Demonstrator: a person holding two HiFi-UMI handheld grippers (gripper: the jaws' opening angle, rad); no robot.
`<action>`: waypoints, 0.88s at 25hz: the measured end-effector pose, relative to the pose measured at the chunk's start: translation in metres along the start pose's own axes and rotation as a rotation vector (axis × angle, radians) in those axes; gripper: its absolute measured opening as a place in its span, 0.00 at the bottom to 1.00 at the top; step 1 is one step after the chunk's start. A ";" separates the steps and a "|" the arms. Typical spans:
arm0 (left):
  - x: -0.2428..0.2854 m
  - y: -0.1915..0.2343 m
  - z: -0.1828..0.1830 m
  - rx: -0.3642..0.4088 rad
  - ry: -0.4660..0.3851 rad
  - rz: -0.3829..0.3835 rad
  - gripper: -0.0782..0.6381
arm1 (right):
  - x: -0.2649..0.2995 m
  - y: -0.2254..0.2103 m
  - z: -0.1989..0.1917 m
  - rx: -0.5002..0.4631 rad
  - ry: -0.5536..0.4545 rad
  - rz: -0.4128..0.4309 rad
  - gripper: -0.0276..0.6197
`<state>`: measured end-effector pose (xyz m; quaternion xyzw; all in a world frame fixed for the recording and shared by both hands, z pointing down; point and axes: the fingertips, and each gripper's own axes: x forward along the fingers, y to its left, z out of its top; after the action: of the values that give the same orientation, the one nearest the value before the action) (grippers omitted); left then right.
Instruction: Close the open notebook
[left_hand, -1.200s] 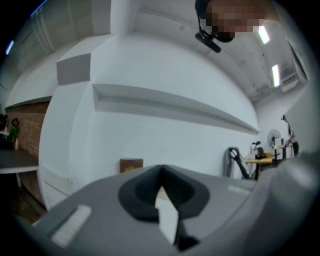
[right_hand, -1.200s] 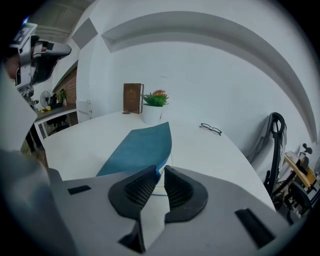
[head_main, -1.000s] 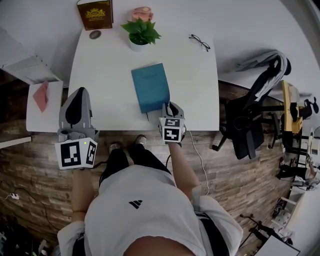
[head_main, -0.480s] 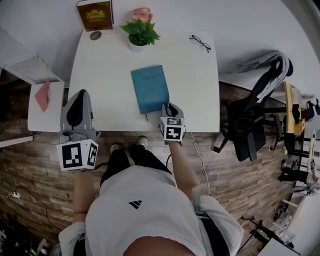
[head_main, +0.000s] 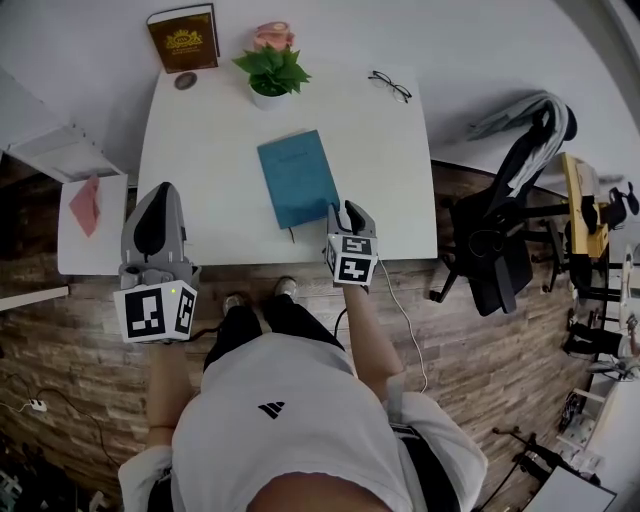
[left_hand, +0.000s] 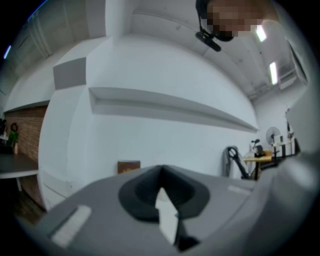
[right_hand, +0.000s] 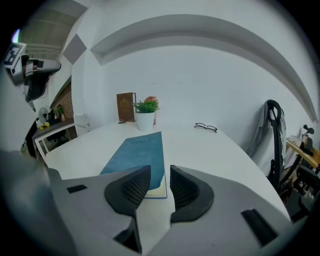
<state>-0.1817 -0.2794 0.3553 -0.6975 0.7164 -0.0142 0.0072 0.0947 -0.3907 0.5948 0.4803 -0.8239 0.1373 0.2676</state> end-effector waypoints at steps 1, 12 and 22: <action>0.000 -0.001 0.001 0.000 -0.003 -0.008 0.12 | -0.004 -0.001 0.005 0.004 -0.017 -0.005 0.22; 0.002 -0.010 0.013 -0.004 -0.050 -0.111 0.12 | -0.056 0.012 0.050 -0.004 -0.171 -0.042 0.04; -0.009 -0.010 0.018 -0.020 -0.076 -0.180 0.12 | -0.111 0.027 0.086 0.017 -0.306 -0.100 0.04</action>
<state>-0.1706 -0.2705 0.3372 -0.7591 0.6502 0.0188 0.0258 0.0884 -0.3396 0.4615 0.5381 -0.8290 0.0562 0.1415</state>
